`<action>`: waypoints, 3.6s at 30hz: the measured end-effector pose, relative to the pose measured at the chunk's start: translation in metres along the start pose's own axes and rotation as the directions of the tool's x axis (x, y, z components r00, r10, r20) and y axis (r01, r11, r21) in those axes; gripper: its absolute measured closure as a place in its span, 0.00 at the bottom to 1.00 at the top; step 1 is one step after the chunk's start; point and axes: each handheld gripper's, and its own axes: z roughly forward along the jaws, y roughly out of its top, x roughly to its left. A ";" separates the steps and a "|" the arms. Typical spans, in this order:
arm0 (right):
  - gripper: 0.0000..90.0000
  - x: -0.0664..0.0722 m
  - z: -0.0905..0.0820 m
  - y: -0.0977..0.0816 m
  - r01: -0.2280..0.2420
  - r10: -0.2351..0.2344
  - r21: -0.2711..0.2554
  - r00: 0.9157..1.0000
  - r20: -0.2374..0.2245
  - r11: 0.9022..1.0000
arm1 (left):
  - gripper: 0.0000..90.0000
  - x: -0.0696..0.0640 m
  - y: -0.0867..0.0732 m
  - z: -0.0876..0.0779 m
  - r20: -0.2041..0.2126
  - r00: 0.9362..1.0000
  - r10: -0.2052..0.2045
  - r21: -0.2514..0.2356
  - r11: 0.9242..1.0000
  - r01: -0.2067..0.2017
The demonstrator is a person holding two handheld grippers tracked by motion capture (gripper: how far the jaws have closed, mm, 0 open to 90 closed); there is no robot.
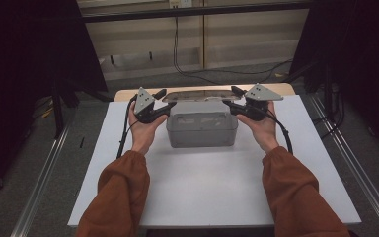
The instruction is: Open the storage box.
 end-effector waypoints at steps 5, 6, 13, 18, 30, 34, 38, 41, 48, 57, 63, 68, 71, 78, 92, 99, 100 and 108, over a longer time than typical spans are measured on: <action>0.54 -0.002 0.001 0.002 -0.006 0.006 -0.002 1.000 0.001 1.000 | 0.59 0.003 0.000 0.002 0.001 1.000 -0.007 0.003 1.000 0.007; 0.54 -0.003 0.003 0.003 -0.009 0.009 -0.010 1.000 0.002 1.000 | 0.60 0.004 0.001 0.003 -0.002 1.000 -0.006 0.001 1.000 0.006; 0.55 -0.007 0.006 0.004 -0.018 0.018 -0.011 1.000 0.004 1.000 | 0.63 0.005 0.004 0.005 -0.001 1.000 0.005 0.004 1.000 -0.005; 0.55 -0.010 0.009 0.001 -0.022 0.022 -0.005 1.000 0.010 1.000 | 0.64 0.007 0.004 0.007 -0.007 1.000 -0.002 -0.002 1.000 0.002; 0.56 -0.021 0.017 0.001 -0.025 0.025 0.005 0.999 0.039 1.000 | 0.66 0.014 0.007 0.015 -0.021 1.000 -0.014 -0.002 1.000 0.014; 0.56 -0.024 0.018 0.002 -0.025 0.024 0.009 0.999 0.042 1.000 | 0.67 0.016 0.006 0.016 -0.024 1.000 -0.013 0.002 1.000 0.013; 0.57 -0.026 0.021 0.003 -0.021 0.021 0.012 0.999 0.041 1.000 | 0.67 0.016 0.006 0.018 -0.027 0.999 -0.042 -0.009 0.999 0.042; 0.58 -0.028 0.024 0.001 -0.024 0.024 0.010 0.999 0.035 1.000 | 0.68 0.018 0.006 0.020 -0.035 0.999 -0.038 -0.007 0.999 0.037; 0.60 -0.031 0.030 -0.005 -0.040 0.040 0.010 0.999 0.033 0.999 | 0.70 0.022 0.008 0.023 -0.039 0.999 -0.023 0.003 1.000 0.023; 0.66 -0.035 0.035 0.000 -0.042 0.041 0.008 0.999 0.031 0.999 | 0.68 0.028 0.004 0.031 -0.057 0.998 -0.027 0.020 0.999 0.029; 0.67 -0.038 0.037 0.000 -0.045 0.045 0.005 0.998 0.037 0.999 | 0.72 0.031 0.003 0.035 -0.052 0.998 -0.028 0.027 0.999 0.030; 0.67 -0.041 0.040 -0.001 -0.041 0.041 0.008 0.998 0.044 0.999 | 0.74 0.032 0.004 0.038 -0.054 0.998 -0.019 0.028 0.999 0.021; 0.68 -0.043 0.043 -0.001 -0.045 0.045 0.008 0.998 0.047 0.999 | 0.75 0.033 0.005 0.040 -0.055 0.998 -0.016 0.030 0.999 0.018; 0.67 -0.047 0.046 -0.006 -0.037 0.035 0.033 0.998 0.058 0.999 | 0.78 0.037 0.005 0.043 -0.063 0.998 -0.010 0.032 0.999 0.012; 0.66 -0.053 0.058 -0.020 -0.059 0.055 0.057 0.997 0.061 0.997 | 0.79 0.041 0.005 0.049 -0.067 0.998 -0.012 0.031 0.999 0.014; 0.66 -0.053 0.064 -0.022 -0.069 0.066 0.050 0.996 0.054 0.996 | 0.79 0.043 0.002 0.053 -0.068 0.998 -0.009 0.040 0.999 0.012; 0.66 -0.053 0.065 -0.021 -0.067 0.064 0.055 0.996 0.055 0.996 | 0.79 0.044 0.002 0.053 -0.067 0.998 -0.002 0.045 0.999 0.005; 0.67 -0.054 0.069 -0.025 -0.081 0.077 0.058 0.995 0.056 0.995 | 0.74 0.046 -0.006 0.058 -0.062 0.998 -0.003 0.072 0.997 0.008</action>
